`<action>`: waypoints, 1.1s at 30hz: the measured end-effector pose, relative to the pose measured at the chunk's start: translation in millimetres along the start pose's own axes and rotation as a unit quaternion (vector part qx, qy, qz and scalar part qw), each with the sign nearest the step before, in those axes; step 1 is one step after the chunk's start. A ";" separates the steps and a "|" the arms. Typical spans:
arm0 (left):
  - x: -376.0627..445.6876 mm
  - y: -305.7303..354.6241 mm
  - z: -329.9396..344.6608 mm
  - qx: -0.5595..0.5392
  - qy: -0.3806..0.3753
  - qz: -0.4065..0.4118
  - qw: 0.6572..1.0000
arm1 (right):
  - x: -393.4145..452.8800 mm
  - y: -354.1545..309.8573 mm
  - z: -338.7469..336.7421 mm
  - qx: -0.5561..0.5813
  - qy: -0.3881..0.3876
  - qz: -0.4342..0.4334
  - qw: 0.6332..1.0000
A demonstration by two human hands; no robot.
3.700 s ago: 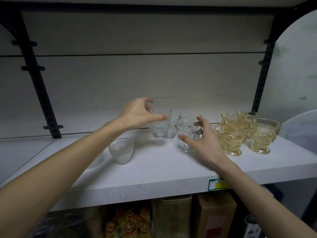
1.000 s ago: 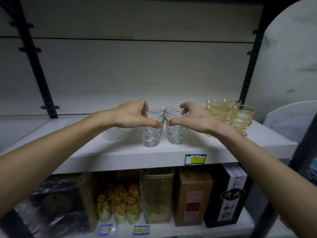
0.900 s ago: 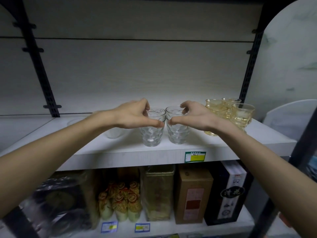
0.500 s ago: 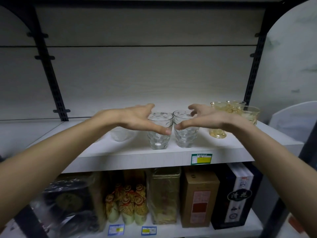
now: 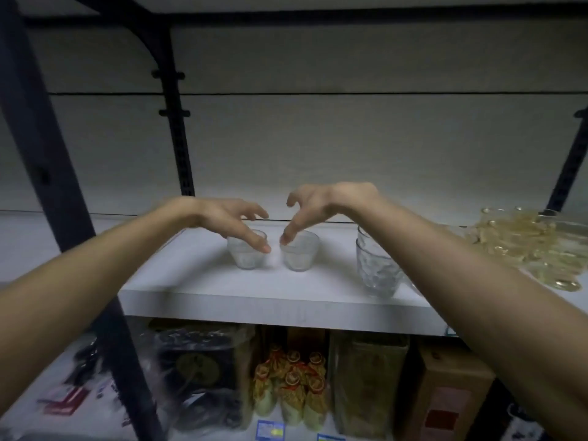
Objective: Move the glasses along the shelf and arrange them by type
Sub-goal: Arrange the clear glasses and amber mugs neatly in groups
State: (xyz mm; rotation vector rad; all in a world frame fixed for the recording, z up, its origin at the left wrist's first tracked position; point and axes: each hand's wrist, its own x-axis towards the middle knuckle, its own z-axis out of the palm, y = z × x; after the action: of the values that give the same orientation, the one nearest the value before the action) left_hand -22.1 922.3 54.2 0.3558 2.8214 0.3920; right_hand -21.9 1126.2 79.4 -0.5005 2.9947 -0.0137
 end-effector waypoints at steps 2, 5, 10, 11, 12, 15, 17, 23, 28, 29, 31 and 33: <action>2.8 -8.9 7.5 0.002 0.010 0.021 1.000 | 9.9 -13.0 6.4 -0.017 -0.031 0.007 0.999; 5.1 -16.5 17.7 0.022 0.044 0.047 0.998 | 15.9 -19.3 19.6 0.000 -0.067 0.018 0.998; -2.4 -23.2 25.3 -0.008 0.068 0.093 0.993 | 9.7 -17.8 37.9 0.070 -0.050 0.019 0.996; -6.1 -24.0 26.2 -0.013 0.063 0.102 0.993 | 5.0 -18.5 38.6 0.077 -0.051 0.015 0.996; -10.1 -24.6 26.5 -0.017 0.059 0.111 0.992 | 1.5 -19.0 38.9 0.087 -0.054 0.010 0.995; -19.0 -26.1 27.9 -0.025 0.046 0.128 0.990 | -12.0 -21.2 39.3 0.112 -0.080 -0.001 0.991; -22.4 -26.2 29.8 -0.038 0.038 0.135 0.989 | -20.1 -23.0 39.7 0.119 -0.089 -0.003 0.989; -29.9 -22.4 38.3 -0.052 0.039 0.144 0.987 | -29.7 -30.0 44.6 0.129 -0.083 0.009 0.988; -34.4 -23.9 31.1 -0.005 0.017 0.131 0.991 | -37.7 -32.8 39.4 0.121 -0.085 0.023 0.989; -38.0 -22.7 25.4 0.010 -0.010 0.122 0.992 | -40.8 -31.6 35.9 0.121 -0.076 0.024 0.989; -47.2 -12.9 12.1 0.007 -0.041 0.110 0.993 | -50.0 -26.8 26.2 0.148 -0.038 0.012 0.988; -53.7 3.0 -1.8 -0.024 -0.002 0.125 0.992 | -61.0 -17.4 13.9 0.198 0.026 -0.010 0.980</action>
State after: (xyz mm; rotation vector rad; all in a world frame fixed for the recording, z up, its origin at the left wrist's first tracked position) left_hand 28.2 909.9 69.1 0.7026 2.7644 0.5084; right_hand 42.5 1129.6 72.3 -0.4853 2.9199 -0.6192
